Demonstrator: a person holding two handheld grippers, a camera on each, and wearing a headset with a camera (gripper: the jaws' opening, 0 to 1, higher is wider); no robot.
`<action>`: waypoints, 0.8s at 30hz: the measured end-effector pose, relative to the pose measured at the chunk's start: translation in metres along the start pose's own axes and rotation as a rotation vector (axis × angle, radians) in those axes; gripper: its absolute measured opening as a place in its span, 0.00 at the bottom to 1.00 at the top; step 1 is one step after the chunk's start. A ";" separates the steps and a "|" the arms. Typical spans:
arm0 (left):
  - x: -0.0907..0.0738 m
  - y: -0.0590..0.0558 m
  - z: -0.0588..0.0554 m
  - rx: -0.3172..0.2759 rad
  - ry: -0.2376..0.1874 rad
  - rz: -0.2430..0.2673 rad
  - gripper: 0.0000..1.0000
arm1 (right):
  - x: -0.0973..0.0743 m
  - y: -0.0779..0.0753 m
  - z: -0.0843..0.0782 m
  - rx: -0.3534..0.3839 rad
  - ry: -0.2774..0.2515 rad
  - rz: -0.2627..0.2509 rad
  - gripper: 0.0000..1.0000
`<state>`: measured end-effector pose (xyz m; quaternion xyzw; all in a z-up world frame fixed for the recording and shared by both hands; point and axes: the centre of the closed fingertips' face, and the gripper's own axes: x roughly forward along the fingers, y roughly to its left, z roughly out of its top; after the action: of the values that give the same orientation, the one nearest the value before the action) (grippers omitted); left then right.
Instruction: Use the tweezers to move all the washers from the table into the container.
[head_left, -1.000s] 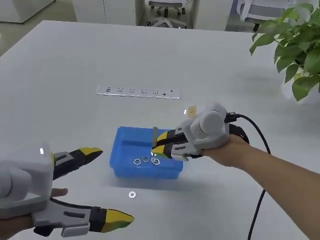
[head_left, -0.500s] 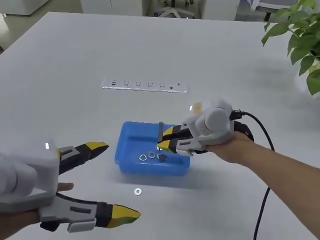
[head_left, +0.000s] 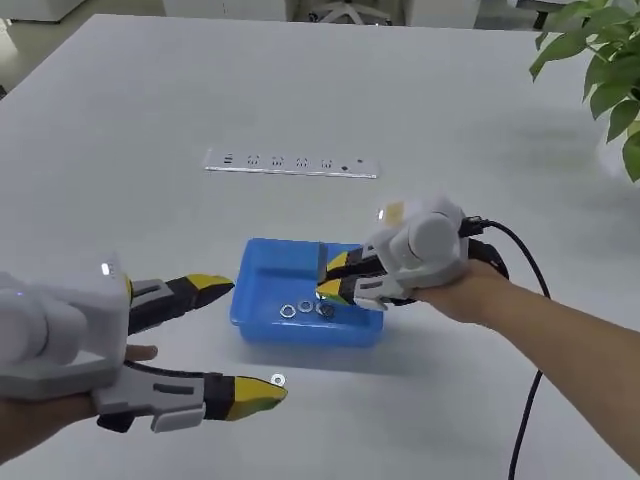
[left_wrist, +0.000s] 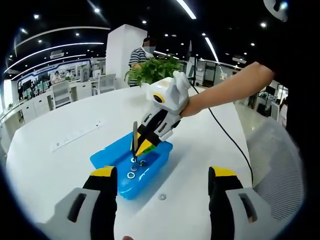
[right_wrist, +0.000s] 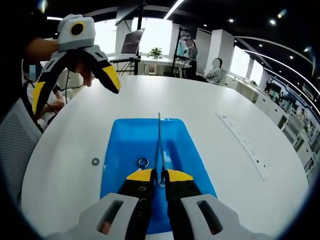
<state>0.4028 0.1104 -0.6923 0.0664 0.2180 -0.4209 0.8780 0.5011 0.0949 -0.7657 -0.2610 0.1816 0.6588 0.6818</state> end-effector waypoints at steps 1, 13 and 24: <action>0.001 0.001 0.001 0.003 0.000 -0.001 0.78 | 0.000 0.000 0.000 -0.002 -0.001 0.000 0.10; 0.020 0.027 0.025 0.080 0.000 0.003 0.60 | -0.001 0.001 0.000 -0.008 0.002 0.002 0.10; 0.040 0.039 0.029 0.140 0.020 -0.026 0.38 | 0.000 0.001 0.000 -0.029 0.001 0.009 0.10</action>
<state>0.4641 0.0984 -0.6859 0.1290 0.1975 -0.4461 0.8634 0.4995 0.0953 -0.7656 -0.2705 0.1737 0.6643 0.6748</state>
